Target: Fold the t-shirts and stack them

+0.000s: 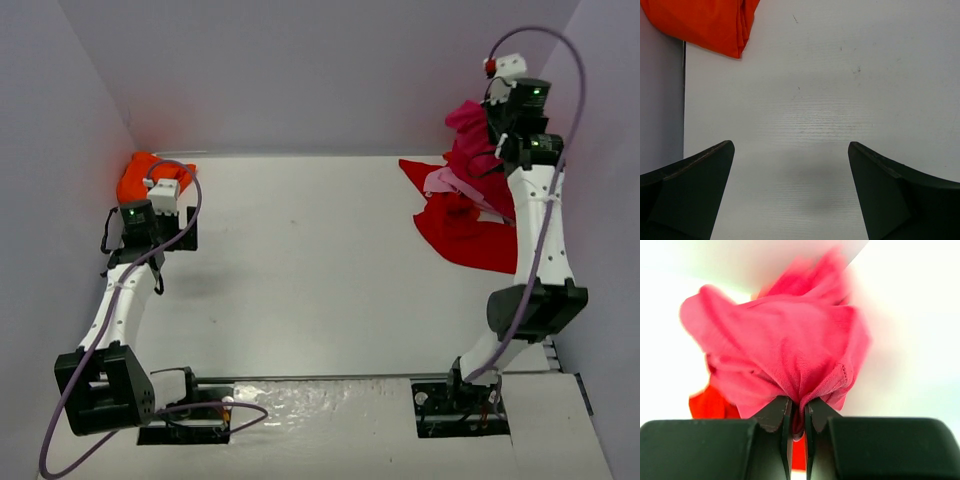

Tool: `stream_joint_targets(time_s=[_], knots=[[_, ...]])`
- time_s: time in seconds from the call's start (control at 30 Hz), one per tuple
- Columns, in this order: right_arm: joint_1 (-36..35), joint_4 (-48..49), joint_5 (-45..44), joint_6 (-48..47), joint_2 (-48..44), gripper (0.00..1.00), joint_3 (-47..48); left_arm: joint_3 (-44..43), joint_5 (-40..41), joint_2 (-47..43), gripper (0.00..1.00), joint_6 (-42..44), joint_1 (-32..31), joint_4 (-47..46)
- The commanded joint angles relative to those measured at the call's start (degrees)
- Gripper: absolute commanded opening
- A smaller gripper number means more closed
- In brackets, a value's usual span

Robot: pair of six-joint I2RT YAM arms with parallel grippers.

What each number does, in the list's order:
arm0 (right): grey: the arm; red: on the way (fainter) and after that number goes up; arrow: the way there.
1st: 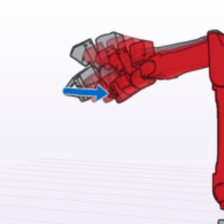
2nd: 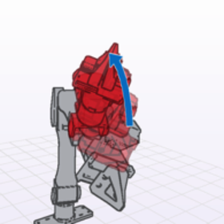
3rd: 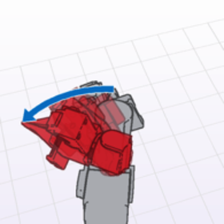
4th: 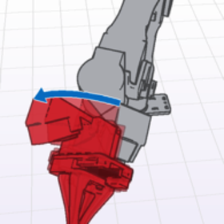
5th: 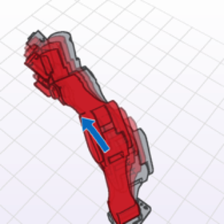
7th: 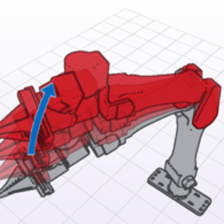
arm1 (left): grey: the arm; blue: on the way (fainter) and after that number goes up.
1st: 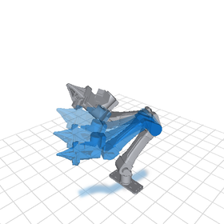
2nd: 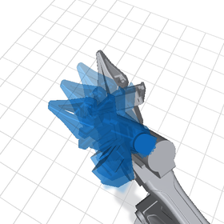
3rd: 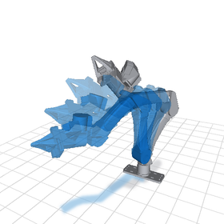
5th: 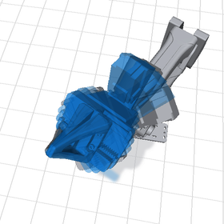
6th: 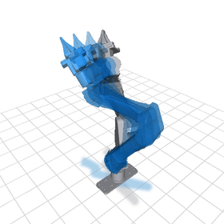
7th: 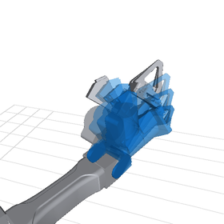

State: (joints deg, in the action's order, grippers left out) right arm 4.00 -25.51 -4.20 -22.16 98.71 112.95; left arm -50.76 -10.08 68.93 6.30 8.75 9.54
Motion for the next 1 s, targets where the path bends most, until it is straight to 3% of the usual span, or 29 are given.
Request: stream_joint_targets(time_s=[0.0, 0.1, 0.17, 0.5, 0.8, 0.97], knots=[[0.3, 11.3, -3.1, 1.1, -8.2, 0.0, -3.4, -0.7, -1.0, -1.1, 0.97, 0.3, 0.4, -3.1], [0.5, 12.6, -5.8, 0.8, -6.5, 0.0, -5.2, -0.8, -1.1, -1.4, 0.97, 0.3, 0.4, -2.8], [0.2, 11.6, -3.1, 2.2, -4.5, 0.0, -5.5, -0.8, -1.1, -1.4, 0.97, 0.2, 0.4, -2.8], [-17.7, -8.1, 34.9, -5.2, -8.4, 0.0, -4.0, -1.4, -0.1, -1.2, 0.97, 0.6, 0.5, -1.9], [-24.1, -25.1, 46.9, -14.4, -15.3, 0.0, -6.3, -1.7, 0.6, -0.3, 0.97, 0.7, 0.5, -1.5], [-24.1, -27.8, 49.1, -17.0, -20.9, 0.0, -5.4, -2.2, 0.5, 0.9, 0.97, 0.7, 0.5, -1.5]])
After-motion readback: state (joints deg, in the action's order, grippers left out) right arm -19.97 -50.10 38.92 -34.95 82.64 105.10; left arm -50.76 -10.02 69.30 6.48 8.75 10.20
